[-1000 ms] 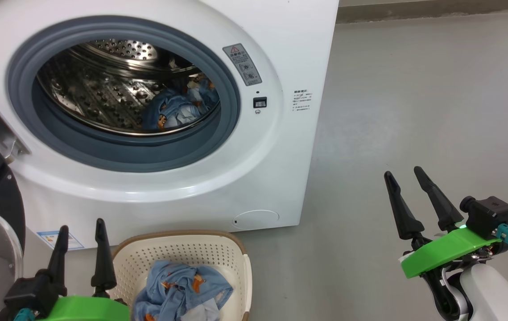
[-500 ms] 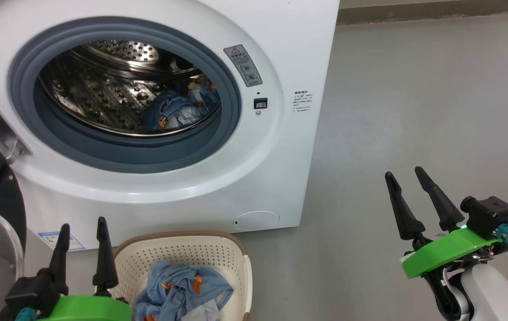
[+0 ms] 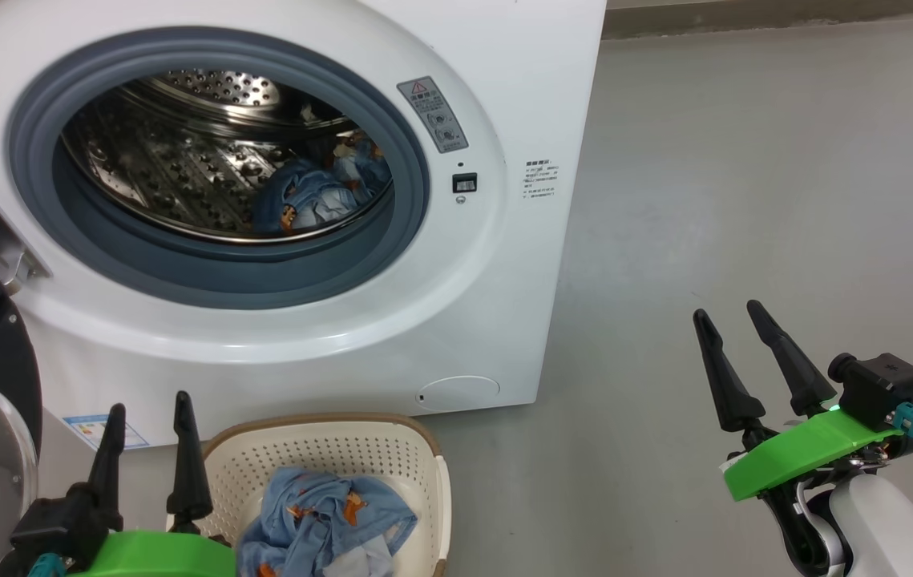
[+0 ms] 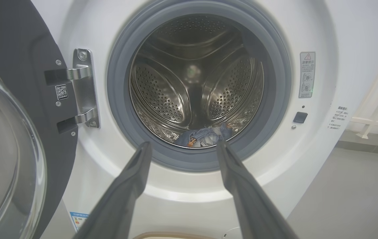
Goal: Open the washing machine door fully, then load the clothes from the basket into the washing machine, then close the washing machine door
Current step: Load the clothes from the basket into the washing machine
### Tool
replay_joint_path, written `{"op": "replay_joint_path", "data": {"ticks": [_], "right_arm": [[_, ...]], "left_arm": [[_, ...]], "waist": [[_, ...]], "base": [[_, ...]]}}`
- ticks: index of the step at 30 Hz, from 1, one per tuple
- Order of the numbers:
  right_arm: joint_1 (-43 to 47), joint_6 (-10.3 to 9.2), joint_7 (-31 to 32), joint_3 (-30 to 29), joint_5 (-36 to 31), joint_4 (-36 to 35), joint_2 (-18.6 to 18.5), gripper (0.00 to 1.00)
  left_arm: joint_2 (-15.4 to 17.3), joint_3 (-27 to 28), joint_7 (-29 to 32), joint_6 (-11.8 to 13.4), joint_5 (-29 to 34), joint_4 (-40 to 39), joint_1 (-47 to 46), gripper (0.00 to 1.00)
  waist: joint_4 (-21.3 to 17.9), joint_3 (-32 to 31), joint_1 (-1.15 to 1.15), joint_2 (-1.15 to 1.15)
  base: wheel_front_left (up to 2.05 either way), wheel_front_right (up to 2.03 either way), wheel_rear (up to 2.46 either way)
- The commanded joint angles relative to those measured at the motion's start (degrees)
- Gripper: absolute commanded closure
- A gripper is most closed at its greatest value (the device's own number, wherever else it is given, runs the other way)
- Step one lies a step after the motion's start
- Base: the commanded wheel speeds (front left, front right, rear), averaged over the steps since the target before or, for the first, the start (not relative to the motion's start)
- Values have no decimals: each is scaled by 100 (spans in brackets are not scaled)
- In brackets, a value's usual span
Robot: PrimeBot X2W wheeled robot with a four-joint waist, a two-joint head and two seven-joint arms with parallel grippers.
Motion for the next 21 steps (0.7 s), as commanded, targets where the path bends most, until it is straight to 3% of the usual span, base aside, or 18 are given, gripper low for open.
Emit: {"op": "replay_joint_path", "data": {"ticks": [1,21], "right_arm": [[-14,25,-51,50,-80,-120,-83,0],[-33,25,-51,68,-64,-135,-91,0]], "left_arm": [[91,151,-33,0,-19,-101,-84,0],[62,137,-35,3,-6,-96,-102,0]], "waist": [[-2,6,0,0],[-40,110,0,0]], "base": [[0,0,0],[0,0,0]]}}
